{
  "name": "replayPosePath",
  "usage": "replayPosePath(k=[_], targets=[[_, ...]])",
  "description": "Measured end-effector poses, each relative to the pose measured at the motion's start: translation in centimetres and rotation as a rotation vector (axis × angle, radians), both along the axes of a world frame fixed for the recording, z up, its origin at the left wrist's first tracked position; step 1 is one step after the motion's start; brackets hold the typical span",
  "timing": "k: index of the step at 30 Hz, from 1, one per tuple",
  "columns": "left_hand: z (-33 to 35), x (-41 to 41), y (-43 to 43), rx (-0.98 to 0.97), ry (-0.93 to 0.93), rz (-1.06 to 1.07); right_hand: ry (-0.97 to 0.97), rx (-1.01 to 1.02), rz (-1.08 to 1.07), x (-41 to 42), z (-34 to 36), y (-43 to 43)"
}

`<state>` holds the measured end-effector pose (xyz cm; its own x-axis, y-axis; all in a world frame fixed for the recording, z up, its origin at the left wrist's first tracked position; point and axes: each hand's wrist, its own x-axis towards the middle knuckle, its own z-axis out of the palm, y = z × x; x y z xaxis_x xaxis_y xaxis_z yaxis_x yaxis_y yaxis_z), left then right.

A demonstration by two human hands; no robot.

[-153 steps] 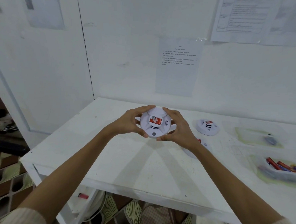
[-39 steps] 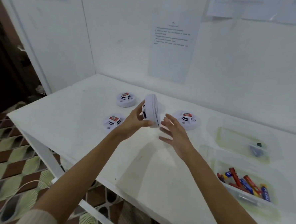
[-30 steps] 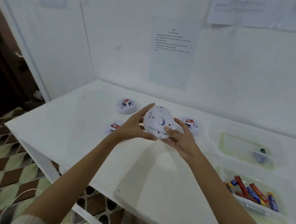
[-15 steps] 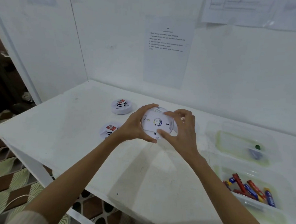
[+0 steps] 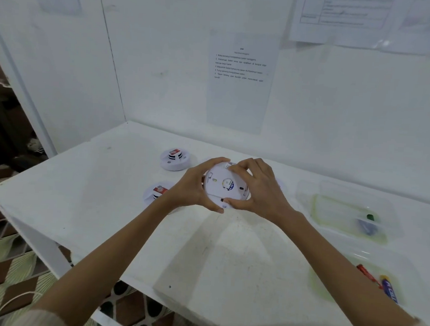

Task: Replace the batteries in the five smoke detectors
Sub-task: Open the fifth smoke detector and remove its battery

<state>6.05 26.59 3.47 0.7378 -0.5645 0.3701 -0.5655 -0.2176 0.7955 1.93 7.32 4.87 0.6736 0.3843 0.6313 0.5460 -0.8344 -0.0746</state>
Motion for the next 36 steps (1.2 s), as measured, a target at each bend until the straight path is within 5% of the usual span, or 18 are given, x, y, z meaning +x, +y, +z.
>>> replayPosePath(k=[24,36], targets=[[-0.9,1.0,0.2,0.038,-0.124,-0.039,0.062,-0.009,0.065,-0.1,-0.1,0.5],[-0.8,0.2,0.5,0.083,-0.088,-0.054,-0.102,-0.167,0.157,-0.9,-0.5,0.5]])
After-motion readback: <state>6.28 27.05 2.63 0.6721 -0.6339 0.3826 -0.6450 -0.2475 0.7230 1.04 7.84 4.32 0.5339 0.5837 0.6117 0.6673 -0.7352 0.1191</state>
